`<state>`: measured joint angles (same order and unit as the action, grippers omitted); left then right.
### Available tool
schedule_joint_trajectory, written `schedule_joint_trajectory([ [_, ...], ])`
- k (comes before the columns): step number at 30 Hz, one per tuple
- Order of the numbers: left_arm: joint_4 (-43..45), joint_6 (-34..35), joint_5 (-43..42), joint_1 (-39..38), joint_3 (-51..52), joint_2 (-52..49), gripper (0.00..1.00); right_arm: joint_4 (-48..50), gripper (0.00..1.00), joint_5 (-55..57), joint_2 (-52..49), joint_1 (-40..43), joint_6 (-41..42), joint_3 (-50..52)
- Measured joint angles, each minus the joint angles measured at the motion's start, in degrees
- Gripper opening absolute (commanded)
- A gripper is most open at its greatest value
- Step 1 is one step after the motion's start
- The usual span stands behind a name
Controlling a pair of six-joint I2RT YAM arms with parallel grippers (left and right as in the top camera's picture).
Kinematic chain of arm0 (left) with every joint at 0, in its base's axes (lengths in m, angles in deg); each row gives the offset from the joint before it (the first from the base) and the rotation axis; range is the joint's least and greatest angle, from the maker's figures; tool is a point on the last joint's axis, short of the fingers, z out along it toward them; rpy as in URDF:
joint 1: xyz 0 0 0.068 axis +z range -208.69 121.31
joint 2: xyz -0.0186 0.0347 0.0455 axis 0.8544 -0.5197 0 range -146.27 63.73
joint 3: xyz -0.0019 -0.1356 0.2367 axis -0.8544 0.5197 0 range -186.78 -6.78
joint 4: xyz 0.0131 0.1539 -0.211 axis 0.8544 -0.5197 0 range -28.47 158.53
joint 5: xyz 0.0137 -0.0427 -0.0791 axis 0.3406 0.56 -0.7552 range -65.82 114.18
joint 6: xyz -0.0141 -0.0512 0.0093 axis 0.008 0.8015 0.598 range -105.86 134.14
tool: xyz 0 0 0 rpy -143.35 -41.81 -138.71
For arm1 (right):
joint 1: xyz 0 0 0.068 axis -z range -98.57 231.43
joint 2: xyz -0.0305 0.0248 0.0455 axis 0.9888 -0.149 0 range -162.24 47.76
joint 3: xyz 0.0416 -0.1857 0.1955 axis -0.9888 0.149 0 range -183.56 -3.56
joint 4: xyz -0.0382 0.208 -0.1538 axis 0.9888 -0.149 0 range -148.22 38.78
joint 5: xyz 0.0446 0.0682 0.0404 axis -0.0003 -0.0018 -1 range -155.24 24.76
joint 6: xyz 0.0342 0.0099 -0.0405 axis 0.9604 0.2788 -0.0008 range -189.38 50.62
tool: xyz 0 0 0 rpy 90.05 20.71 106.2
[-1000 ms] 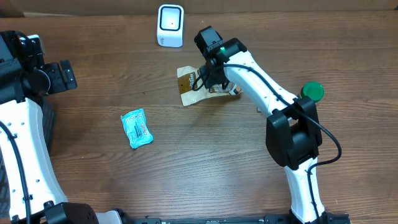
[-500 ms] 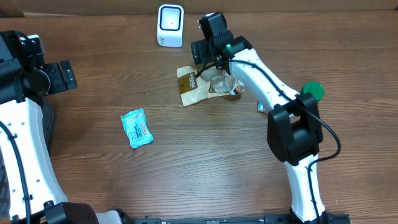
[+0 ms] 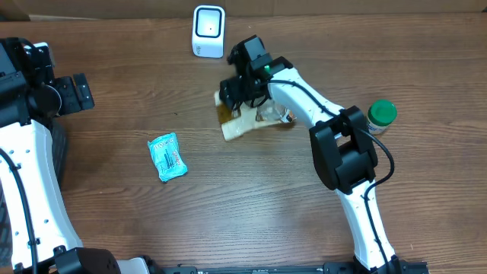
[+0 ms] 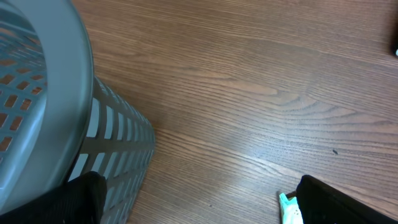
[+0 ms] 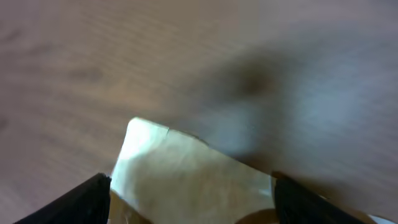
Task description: Scan the item barcode
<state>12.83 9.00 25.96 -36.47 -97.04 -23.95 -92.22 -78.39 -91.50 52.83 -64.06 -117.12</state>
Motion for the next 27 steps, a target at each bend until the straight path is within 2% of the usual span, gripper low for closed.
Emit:
schedule_joint_trajectory([
  [3,0.0,0.0,0.0,0.0,0.0,0.0,1.0,-3.8,0.81,-1.9,0.2,-1.6,-0.7,-0.2],
  [11,0.0,0.0,0.0,0.0,0.0,0.0,1.0,-22.1,0.81,-4.1,0.6,-7.2,-3.2,-4.0],
  [18,0.0,0.0,0.0,0.0,0.0,0.0,1.0,-38.1,0.82,-4.6,1.2,-7.5,-3.5,-15.5],
  [24,0.0,0.0,0.0,0.0,0.0,0.0,1.0,-52.4,0.81,-4.6,8.0,-6.7,-3.0,-23.6],
  [27,0.0,0.0,0.0,0.0,0.0,0.0,1.0,-55.5,0.81,-4.6,14.0,-6.1,-2.4,-24.5],
])
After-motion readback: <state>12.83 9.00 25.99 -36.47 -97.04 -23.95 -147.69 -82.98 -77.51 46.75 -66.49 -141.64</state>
